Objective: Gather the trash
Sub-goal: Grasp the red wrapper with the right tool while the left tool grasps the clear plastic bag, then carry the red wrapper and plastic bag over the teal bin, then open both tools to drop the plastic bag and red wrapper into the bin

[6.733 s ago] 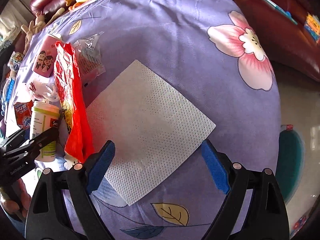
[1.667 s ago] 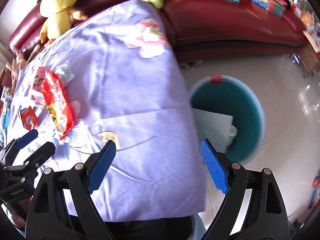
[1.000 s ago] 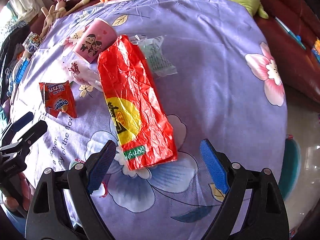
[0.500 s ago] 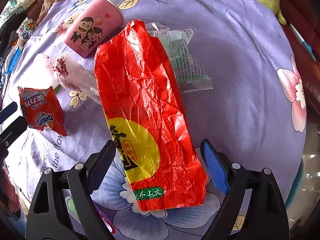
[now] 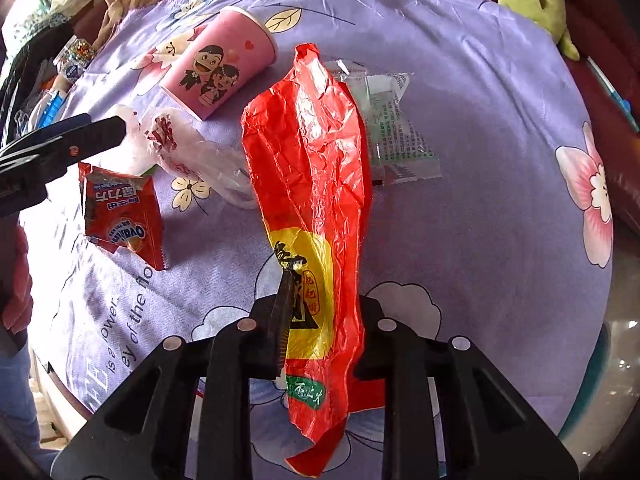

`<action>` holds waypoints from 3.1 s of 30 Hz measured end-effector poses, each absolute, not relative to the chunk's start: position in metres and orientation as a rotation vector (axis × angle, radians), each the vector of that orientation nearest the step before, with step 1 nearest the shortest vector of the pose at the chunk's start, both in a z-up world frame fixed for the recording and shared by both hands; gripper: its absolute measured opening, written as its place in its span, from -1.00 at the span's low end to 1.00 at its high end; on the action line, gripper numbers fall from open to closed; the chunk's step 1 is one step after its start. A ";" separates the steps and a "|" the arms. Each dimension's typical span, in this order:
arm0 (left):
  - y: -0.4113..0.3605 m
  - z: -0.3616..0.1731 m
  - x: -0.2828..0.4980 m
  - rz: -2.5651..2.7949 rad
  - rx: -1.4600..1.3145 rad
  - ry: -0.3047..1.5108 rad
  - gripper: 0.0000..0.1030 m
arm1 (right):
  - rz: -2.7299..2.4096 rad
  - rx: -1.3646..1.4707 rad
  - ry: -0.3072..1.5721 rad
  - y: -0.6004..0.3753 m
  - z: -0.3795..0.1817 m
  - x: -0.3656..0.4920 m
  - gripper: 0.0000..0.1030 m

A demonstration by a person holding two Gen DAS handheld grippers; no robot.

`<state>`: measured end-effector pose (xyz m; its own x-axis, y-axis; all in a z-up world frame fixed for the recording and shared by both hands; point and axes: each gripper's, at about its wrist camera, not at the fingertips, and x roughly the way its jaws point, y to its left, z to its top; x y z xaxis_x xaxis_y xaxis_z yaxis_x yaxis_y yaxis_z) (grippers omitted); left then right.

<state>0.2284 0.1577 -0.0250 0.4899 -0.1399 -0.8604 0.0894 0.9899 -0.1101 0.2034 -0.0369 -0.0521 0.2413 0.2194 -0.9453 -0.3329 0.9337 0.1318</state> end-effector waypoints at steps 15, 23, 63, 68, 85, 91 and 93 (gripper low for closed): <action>0.076 -0.033 0.187 -0.336 0.110 1.080 -0.52 | 0.350 0.051 1.223 -0.092 -0.028 0.188 -0.57; 0.003 -0.034 0.157 -0.477 0.171 1.101 -0.52 | 0.277 0.119 1.183 -0.147 -0.018 0.173 -0.57; -0.360 -0.039 0.133 -0.664 0.361 1.129 -0.52 | -0.168 0.618 0.970 -0.531 -0.038 0.014 -0.49; -0.374 -0.049 0.139 -0.642 0.382 1.139 -0.51 | -0.162 0.620 0.984 -0.539 -0.044 0.021 -0.48; -0.386 -0.061 0.172 -0.583 0.339 1.127 0.38 | -0.142 0.610 1.051 -0.535 -0.066 0.048 -0.44; -0.364 -0.057 0.171 -0.574 0.294 1.139 0.60 | -0.115 0.594 1.091 -0.523 -0.075 0.061 -0.40; -0.355 -0.054 0.169 -0.573 0.276 1.138 0.65 | -0.106 0.590 1.102 -0.518 -0.079 0.066 -0.38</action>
<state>0.1692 -0.3552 -0.0538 0.2968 -0.2881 -0.9104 0.5598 0.8249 -0.0785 0.0656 -0.5182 -0.0786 0.4635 0.2044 -0.8622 0.3650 0.8426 0.3960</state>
